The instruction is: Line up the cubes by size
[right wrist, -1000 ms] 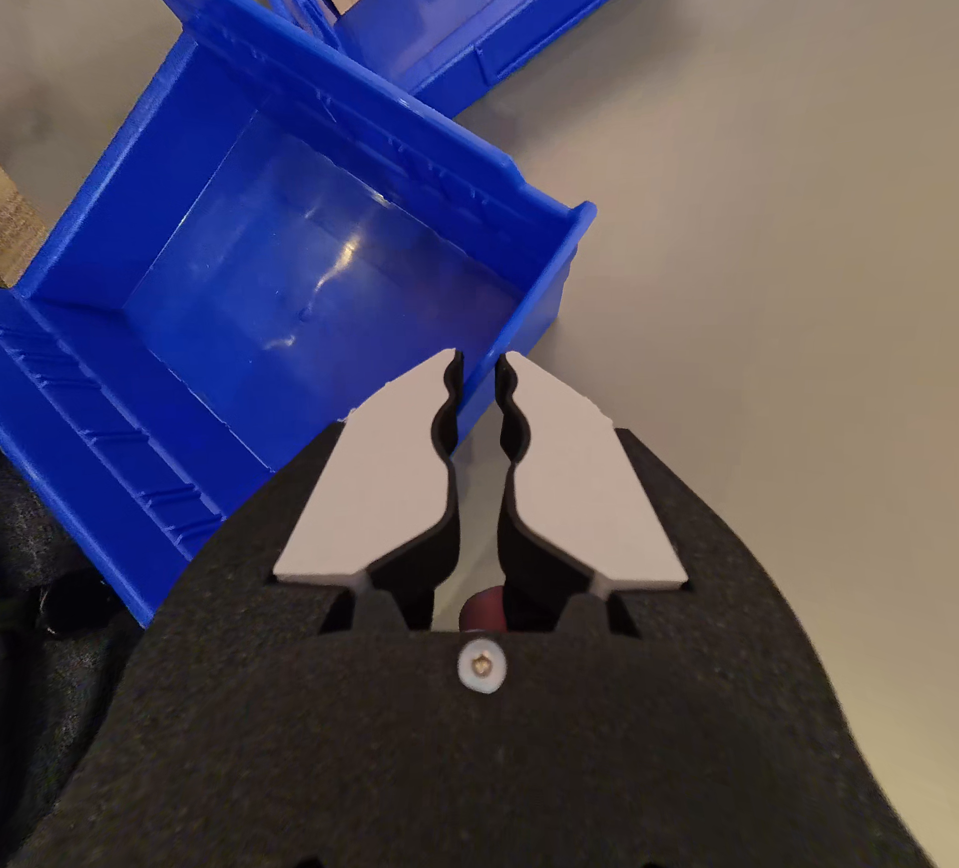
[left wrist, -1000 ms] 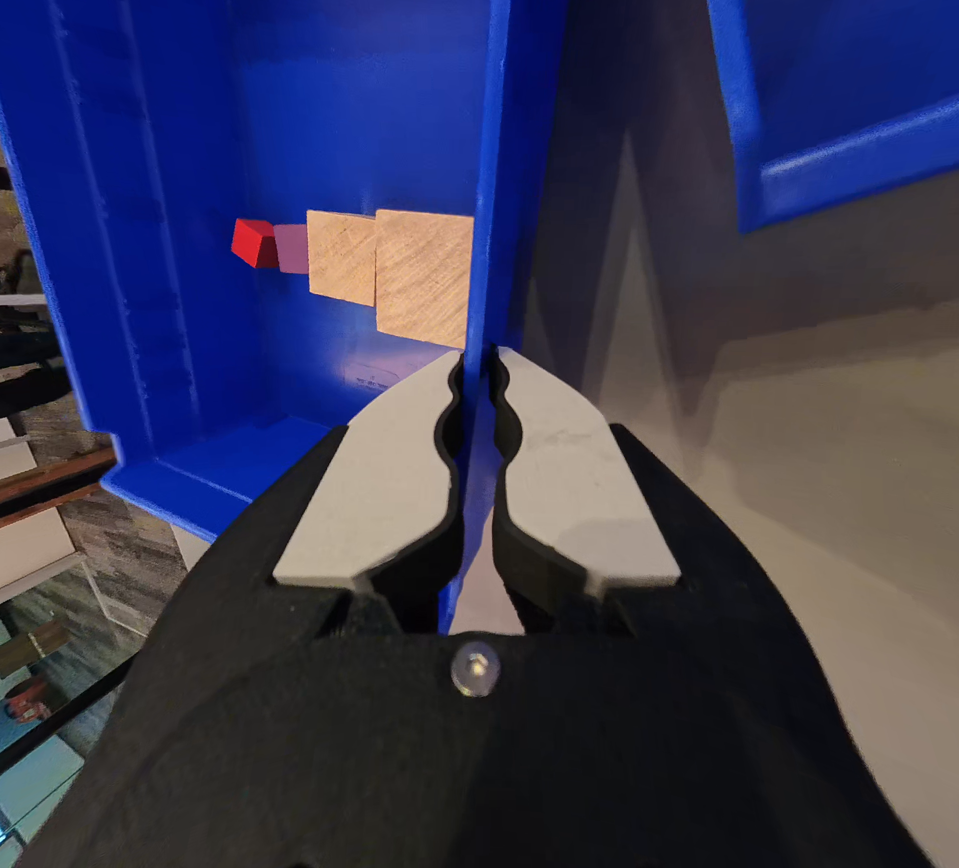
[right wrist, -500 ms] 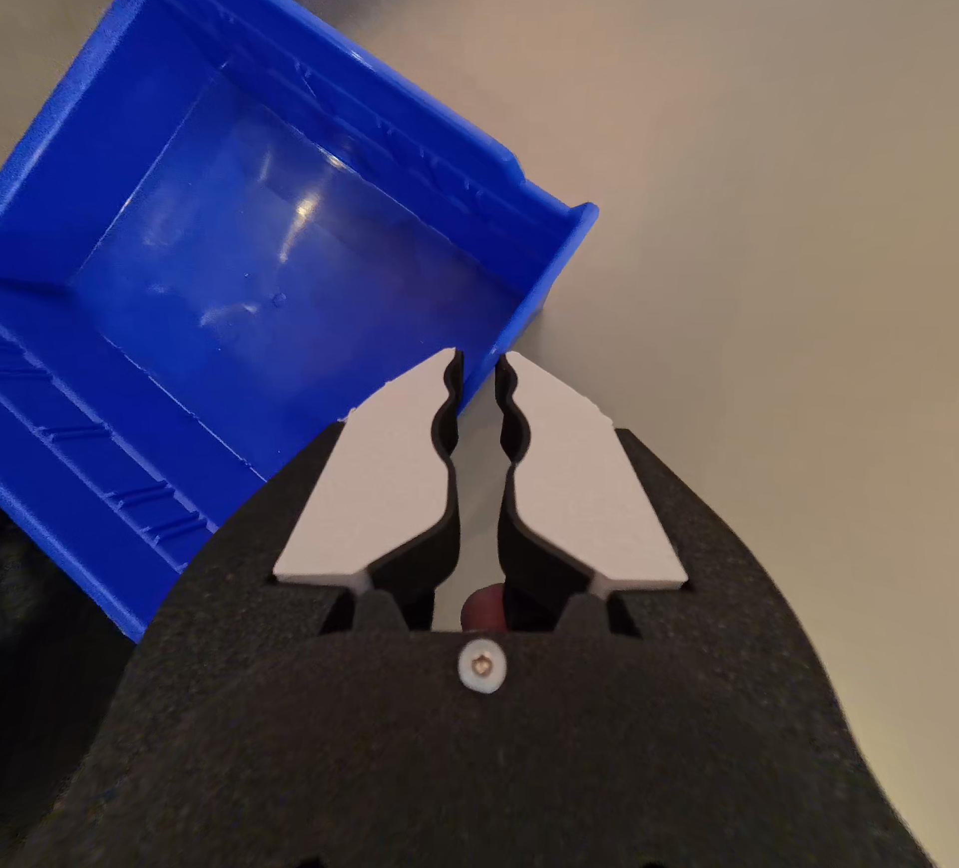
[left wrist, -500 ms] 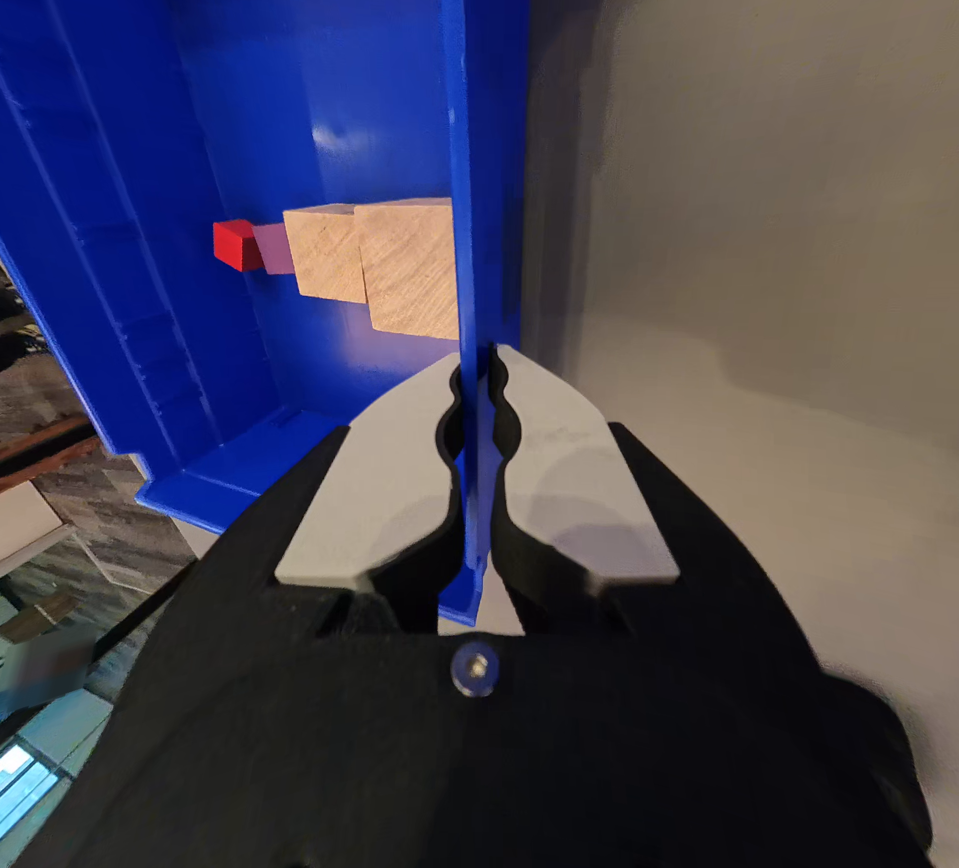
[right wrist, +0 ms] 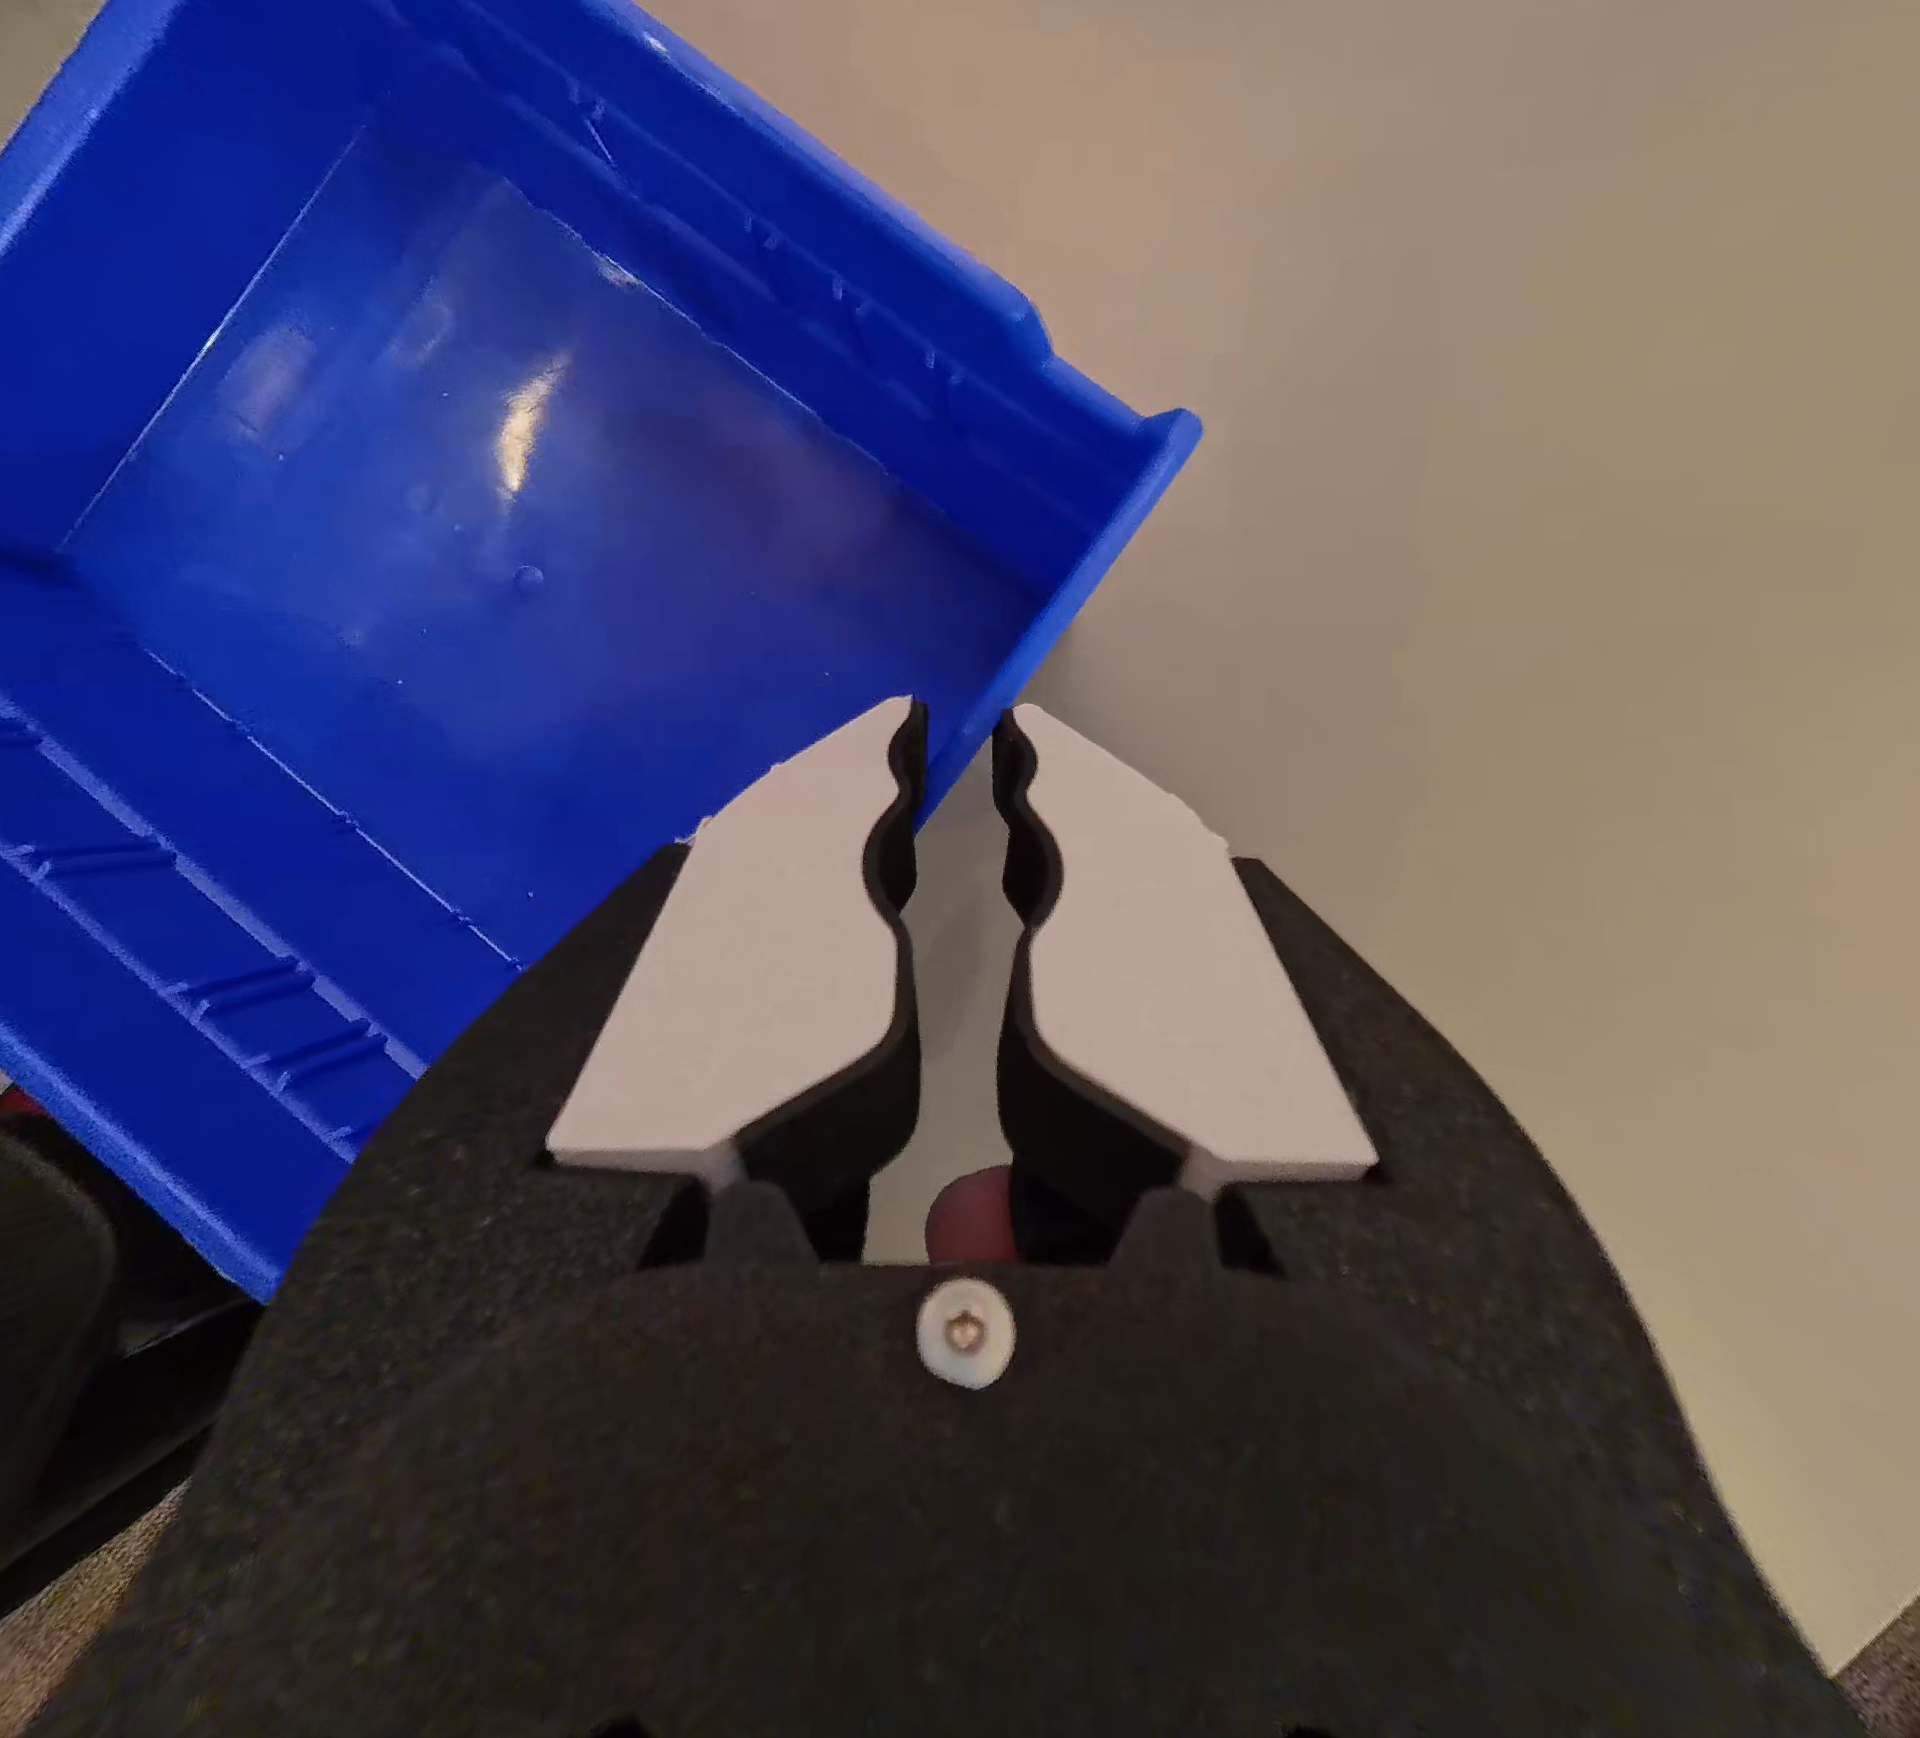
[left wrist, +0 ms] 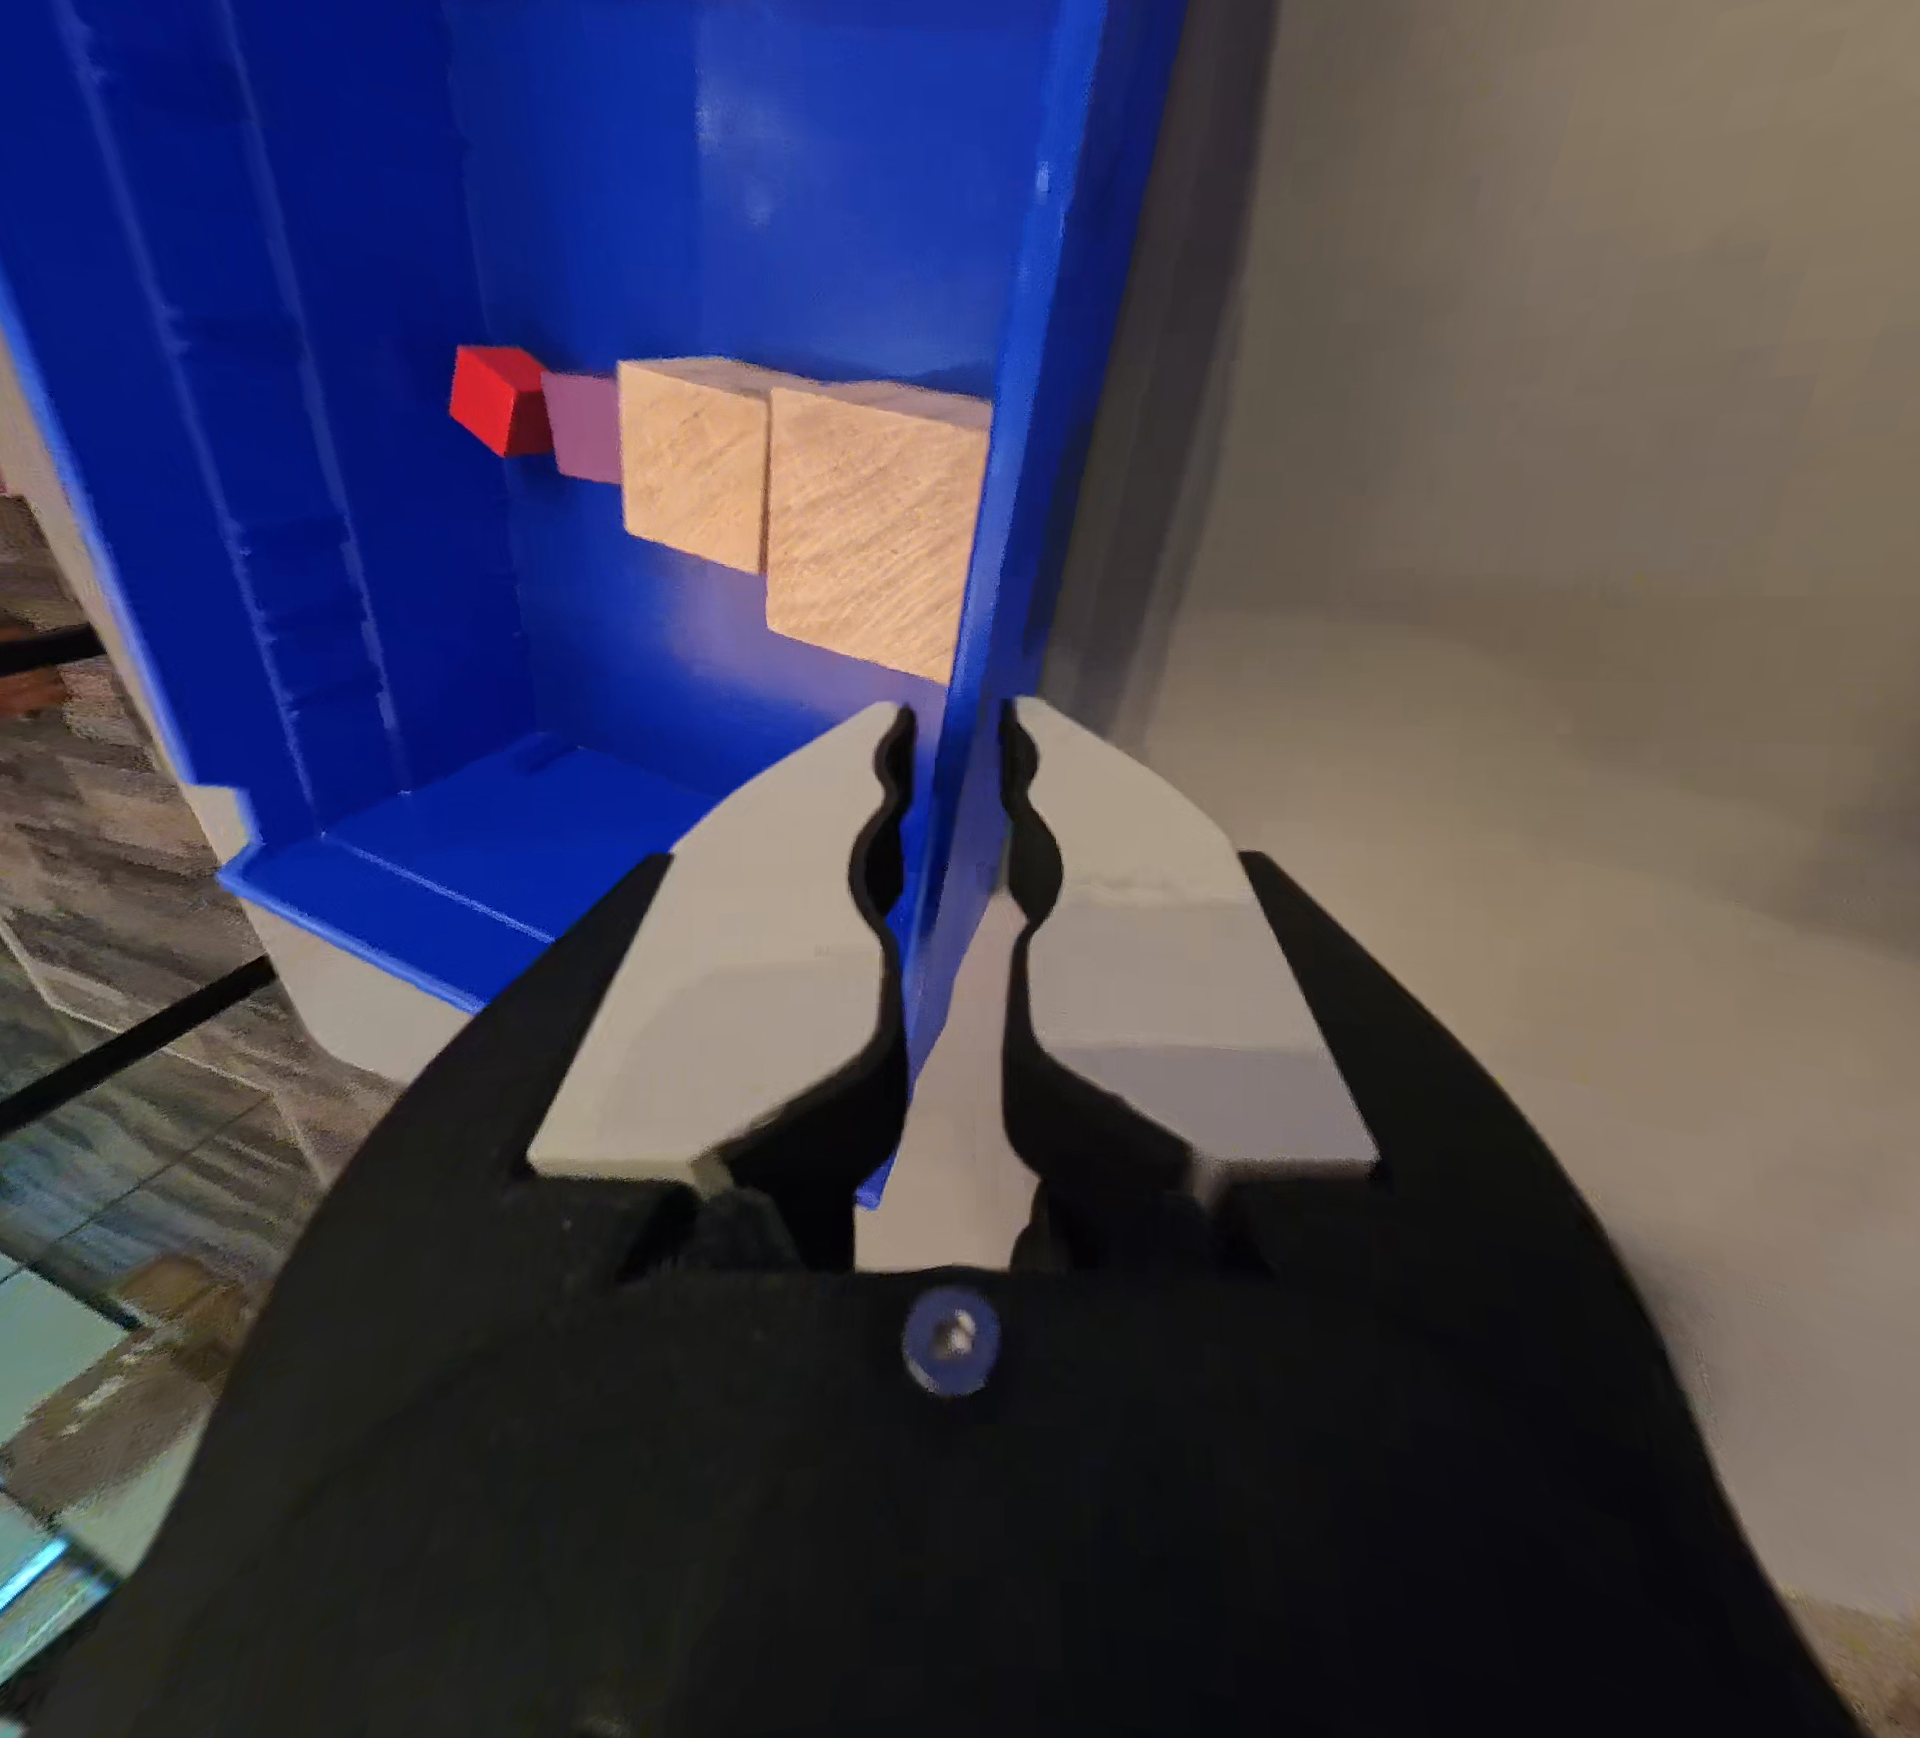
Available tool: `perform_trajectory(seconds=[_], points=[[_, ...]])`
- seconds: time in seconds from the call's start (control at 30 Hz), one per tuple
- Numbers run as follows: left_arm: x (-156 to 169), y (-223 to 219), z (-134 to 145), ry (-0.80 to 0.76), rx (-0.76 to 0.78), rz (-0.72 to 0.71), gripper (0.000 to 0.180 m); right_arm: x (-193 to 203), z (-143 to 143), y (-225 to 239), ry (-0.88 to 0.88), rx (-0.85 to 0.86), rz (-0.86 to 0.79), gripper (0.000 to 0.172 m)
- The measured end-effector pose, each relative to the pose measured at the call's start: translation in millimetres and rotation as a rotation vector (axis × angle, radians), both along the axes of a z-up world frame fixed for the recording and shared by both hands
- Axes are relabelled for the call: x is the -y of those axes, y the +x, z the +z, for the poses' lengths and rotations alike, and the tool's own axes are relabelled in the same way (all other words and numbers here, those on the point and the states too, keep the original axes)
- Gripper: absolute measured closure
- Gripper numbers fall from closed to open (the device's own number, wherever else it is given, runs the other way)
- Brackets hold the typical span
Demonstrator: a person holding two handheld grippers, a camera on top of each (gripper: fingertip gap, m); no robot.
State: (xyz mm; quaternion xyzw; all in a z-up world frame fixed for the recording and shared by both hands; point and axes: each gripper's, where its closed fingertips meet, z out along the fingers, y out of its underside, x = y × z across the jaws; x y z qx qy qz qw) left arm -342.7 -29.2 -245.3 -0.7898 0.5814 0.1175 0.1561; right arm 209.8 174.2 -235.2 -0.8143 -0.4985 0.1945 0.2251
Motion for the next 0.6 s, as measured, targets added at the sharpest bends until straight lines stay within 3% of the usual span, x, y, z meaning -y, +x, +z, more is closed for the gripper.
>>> perform_trajectory(seconds=[0.07,0.17,0.37,0.43,0.6], points=[[-1.9,12.1,12.0,0.039,0.033,0.013,0.147,-0.7,0.0,-0.2,-0.002,-0.001,0.000,0.160],[-2.6,51.5,28.1,0.068,0.105,-0.013,0.143,-2.1,0.0,0.5,-0.004,-0.002,-0.004,0.160],[-17.7,137.4,5.2,0.051,0.088,-0.102,0.160,-10.1,0.0,2.6,0.003,0.010,0.002,0.160],[-23.9,146.0,-3.8,0.050,0.062,-0.100,0.172,-13.6,-0.1,3.3,0.004,0.014,0.008,0.160],[-15.2,146.0,-8.0,0.044,0.061,-0.168,0.174,-26.2,-0.3,7.2,0.018,0.050,0.041,0.160]])
